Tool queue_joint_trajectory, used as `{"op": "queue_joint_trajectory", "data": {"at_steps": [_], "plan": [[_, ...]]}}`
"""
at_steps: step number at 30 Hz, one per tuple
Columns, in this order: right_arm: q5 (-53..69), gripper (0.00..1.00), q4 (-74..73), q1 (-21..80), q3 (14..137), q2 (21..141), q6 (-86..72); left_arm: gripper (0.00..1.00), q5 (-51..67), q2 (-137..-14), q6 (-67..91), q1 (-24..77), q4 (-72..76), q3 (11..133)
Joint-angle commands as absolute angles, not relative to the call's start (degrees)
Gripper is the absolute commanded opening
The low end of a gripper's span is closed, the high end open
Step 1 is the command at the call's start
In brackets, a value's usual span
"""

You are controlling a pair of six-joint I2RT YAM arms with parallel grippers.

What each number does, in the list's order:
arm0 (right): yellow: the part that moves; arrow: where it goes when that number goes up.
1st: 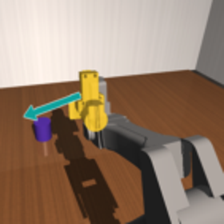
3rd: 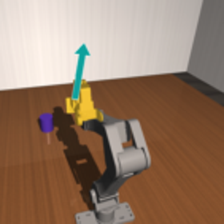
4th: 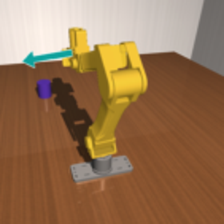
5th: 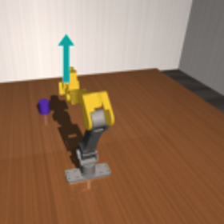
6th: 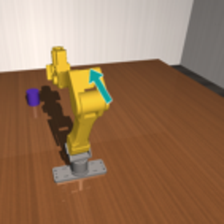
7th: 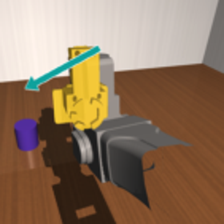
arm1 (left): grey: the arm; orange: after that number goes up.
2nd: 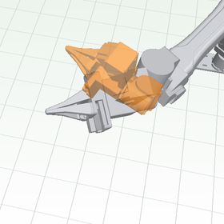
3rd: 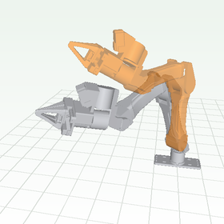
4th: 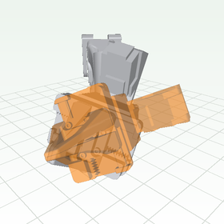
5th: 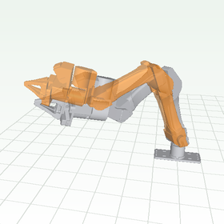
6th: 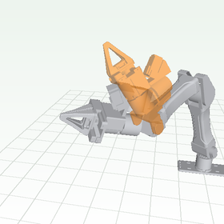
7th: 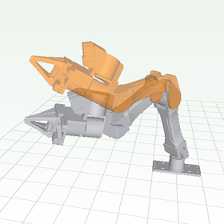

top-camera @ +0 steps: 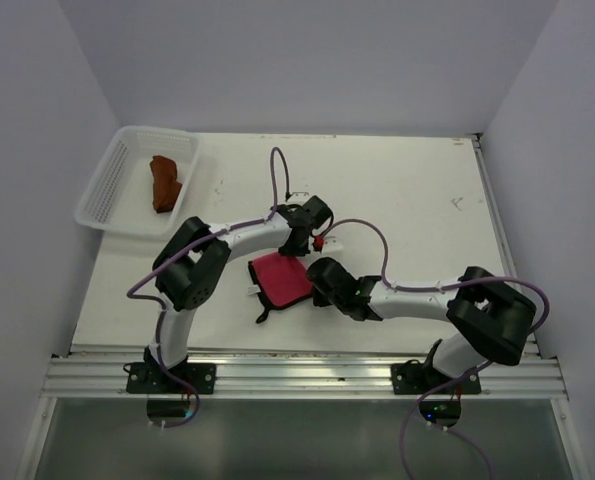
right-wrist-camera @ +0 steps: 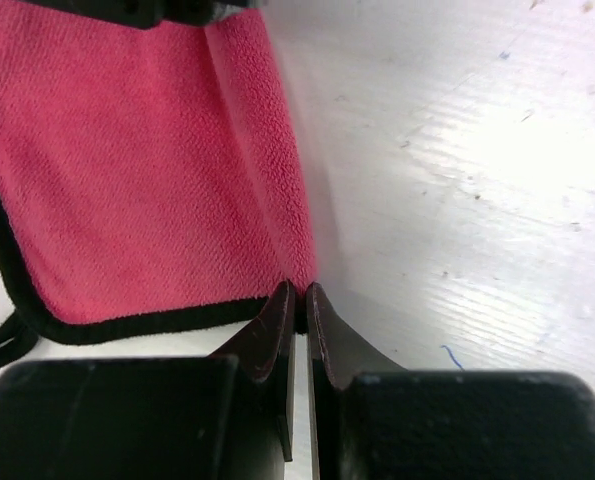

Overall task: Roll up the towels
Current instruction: Roll the towel

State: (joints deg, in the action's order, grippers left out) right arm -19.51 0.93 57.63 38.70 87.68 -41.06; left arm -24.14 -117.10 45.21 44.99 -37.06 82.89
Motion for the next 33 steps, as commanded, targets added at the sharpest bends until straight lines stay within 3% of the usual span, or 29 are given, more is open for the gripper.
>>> {"op": "queue_joint_trajectory", "data": {"at_steps": [1,10,20,33], "plan": [[-26.71,0.00,-5.09,60.38,39.55,85.25,-36.13,0.20,-25.93,-116.64,43.51,44.21,-32.79,83.32],[-33.02,0.00,-8.08,66.26,42.45,86.66,-30.86,0.16,-22.50,-111.98,42.54,42.89,-22.86,76.39],[-45.79,0.00,-17.31,75.40,49.48,92.37,-23.47,0.00,-16.18,-103.89,41.66,39.56,-4.85,63.12],[-56.51,0.00,-27.51,83.84,61.07,106.24,-16.19,0.00,-5.54,-99.06,40.08,35.16,14.23,51.33]]}}
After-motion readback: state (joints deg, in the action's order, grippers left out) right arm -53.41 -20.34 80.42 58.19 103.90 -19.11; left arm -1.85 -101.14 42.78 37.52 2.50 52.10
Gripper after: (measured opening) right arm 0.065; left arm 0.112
